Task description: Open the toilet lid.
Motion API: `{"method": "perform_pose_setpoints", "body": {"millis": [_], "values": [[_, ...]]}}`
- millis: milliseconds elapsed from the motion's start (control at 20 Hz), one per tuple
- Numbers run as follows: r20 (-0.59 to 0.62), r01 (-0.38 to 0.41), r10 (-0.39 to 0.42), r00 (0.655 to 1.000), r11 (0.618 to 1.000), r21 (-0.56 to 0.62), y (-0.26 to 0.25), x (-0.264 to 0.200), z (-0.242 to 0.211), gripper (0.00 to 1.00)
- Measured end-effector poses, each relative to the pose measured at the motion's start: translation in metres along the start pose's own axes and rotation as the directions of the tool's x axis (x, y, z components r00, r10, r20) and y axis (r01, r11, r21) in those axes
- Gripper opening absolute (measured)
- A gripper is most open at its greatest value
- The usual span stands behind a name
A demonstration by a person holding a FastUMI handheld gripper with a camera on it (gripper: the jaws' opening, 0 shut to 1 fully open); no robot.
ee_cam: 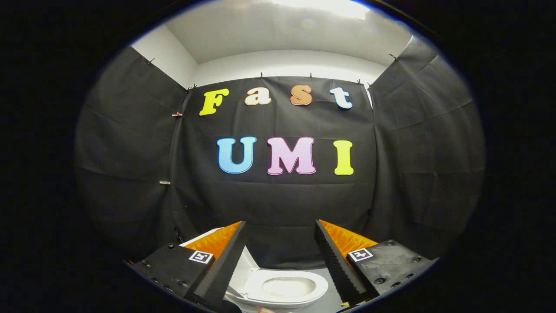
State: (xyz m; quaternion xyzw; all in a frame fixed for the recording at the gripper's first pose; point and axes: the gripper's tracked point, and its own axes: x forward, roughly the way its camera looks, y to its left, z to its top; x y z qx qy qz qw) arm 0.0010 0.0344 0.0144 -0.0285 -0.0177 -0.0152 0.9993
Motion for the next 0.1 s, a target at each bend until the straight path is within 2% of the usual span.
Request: {"method": "perform_pose_setpoints", "body": {"millis": [100], "values": [[0.001,0.001,-0.001,1.000,1.000,0.006,-0.0003,-0.0013,0.0004,0.97]]}}
